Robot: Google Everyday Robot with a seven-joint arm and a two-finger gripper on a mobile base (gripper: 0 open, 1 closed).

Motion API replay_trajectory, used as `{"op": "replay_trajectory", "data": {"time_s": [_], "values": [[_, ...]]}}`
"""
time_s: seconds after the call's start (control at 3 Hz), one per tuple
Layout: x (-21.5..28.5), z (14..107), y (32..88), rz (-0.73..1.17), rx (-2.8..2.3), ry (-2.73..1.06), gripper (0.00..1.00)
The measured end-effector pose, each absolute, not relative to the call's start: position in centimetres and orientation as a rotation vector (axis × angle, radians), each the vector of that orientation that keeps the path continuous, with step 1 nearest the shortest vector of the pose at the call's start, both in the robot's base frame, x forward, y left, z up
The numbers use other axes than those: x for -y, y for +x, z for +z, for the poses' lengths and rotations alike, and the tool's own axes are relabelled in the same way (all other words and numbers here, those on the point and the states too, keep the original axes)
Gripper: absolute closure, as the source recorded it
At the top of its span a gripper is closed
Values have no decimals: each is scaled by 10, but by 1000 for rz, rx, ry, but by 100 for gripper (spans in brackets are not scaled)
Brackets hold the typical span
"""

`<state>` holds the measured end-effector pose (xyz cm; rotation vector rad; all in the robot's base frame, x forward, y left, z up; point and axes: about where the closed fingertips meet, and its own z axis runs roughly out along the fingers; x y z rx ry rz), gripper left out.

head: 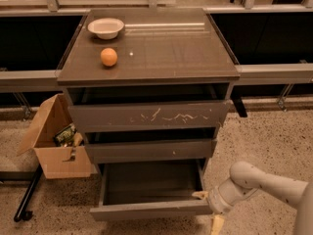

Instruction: Close bottom drawer

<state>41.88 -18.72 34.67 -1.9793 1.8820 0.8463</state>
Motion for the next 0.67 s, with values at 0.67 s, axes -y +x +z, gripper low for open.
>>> {"op": "replay_trajectory", "data": {"time_s": [0.67], "values": [[182, 272, 415, 918, -1823, -1999, 47]]}}
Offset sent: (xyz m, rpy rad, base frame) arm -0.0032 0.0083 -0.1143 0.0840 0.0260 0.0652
